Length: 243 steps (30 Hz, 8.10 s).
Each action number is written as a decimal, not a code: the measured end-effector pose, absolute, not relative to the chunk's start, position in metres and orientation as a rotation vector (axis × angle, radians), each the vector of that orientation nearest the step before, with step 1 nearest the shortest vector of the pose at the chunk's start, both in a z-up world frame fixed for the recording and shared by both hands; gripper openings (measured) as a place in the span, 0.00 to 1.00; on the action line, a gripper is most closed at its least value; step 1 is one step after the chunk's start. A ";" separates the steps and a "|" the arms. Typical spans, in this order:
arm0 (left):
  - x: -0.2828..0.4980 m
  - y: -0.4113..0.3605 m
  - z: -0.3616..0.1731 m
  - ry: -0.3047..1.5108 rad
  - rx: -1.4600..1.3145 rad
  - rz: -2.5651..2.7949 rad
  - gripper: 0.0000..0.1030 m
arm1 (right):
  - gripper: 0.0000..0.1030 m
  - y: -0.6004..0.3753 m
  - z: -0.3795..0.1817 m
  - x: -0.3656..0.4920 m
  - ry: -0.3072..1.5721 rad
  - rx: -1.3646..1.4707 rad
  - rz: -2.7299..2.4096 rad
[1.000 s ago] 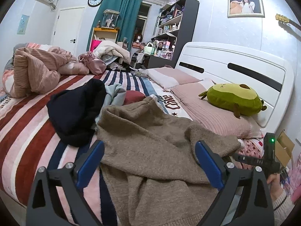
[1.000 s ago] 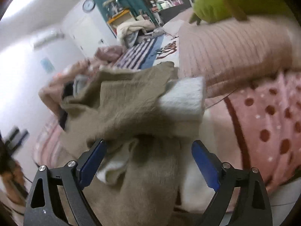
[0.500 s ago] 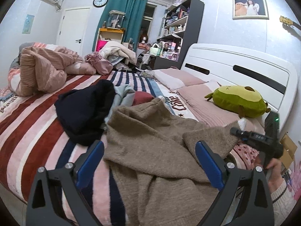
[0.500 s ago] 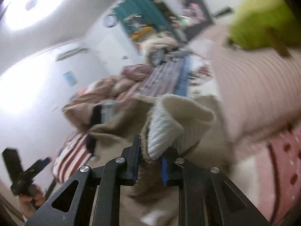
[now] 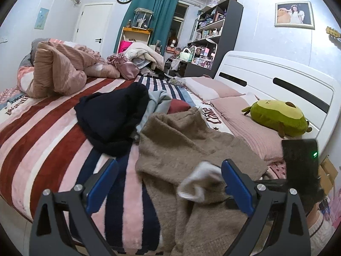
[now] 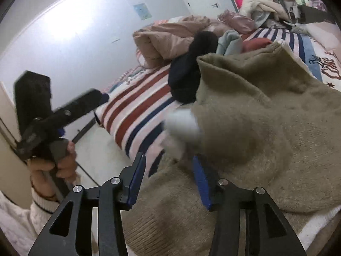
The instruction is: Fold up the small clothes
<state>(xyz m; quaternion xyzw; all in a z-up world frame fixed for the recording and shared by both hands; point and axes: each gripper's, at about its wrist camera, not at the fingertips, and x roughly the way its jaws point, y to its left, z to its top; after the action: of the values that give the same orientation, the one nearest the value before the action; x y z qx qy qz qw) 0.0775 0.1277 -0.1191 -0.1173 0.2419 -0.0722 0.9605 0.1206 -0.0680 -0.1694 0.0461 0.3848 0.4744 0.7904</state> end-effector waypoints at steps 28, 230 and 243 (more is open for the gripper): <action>0.135 0.110 -0.236 0.945 -0.400 -0.357 0.93 | 0.66 -0.317 -0.250 0.097 1.019 0.469 0.670; 0.288 0.152 -0.166 0.853 -0.298 -0.214 0.18 | 0.07 -0.269 -0.165 0.328 0.958 0.027 0.224; 0.129 0.176 -0.139 0.742 -0.454 -0.246 0.91 | 0.30 -0.251 -0.103 0.187 0.729 0.081 0.419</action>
<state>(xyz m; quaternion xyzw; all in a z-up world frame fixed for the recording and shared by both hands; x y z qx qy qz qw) 0.1289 0.1756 -0.1390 -0.2196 0.3586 -0.1187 0.8995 0.1874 -0.2510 -0.1035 0.0394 0.3537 0.2031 0.9122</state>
